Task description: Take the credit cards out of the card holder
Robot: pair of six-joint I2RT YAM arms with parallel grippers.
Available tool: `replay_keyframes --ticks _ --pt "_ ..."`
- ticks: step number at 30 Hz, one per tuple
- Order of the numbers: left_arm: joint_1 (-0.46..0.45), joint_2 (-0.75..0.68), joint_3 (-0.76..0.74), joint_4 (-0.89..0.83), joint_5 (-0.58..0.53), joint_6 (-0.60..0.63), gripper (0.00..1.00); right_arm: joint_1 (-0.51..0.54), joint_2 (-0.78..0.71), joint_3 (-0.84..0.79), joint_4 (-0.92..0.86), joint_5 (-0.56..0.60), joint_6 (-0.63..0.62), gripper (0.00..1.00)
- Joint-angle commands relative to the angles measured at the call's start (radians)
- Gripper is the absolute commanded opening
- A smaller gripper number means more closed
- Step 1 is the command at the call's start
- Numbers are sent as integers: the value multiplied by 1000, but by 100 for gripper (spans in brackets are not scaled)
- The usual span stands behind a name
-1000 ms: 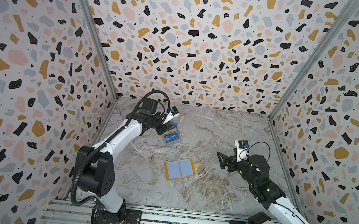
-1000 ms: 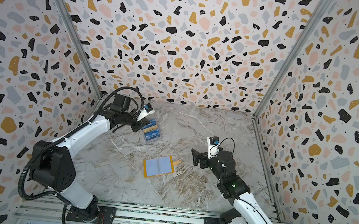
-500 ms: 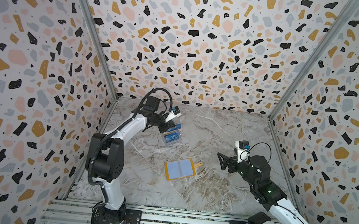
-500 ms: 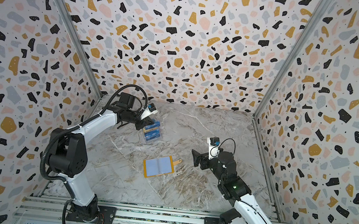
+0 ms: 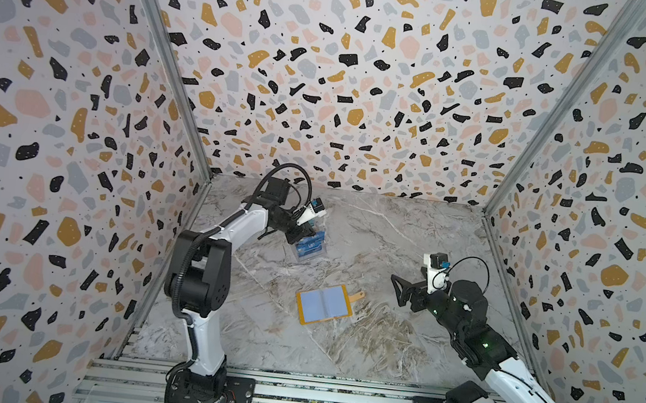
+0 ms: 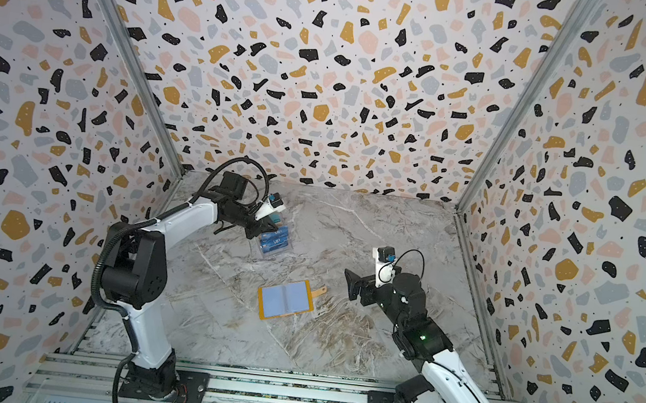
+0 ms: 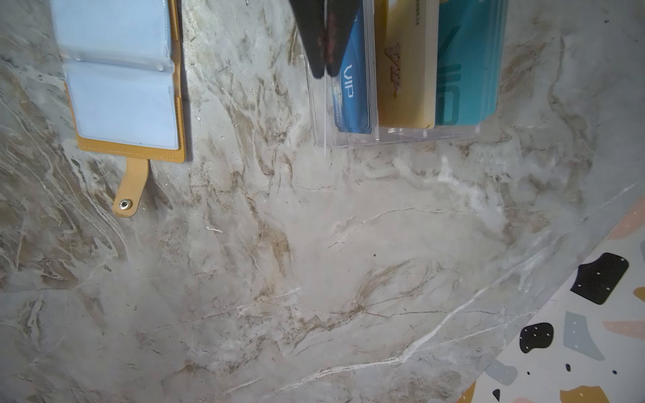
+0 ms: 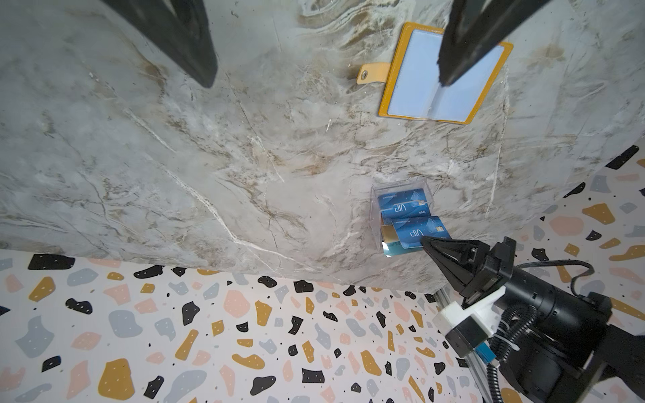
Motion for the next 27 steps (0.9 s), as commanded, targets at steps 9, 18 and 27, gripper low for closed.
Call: replay_keyframes --ticks 9,18,27 --pt "4 25 -18 23 -16 32 0 -2 -15 16 6 -28 -23 99" --pt "4 40 -31 20 -28 44 0 -2 -24 11 7 -27 -24 99" --pt "5 78 -31 24 -36 49 0 -2 -21 8 18 -27 -25 99"
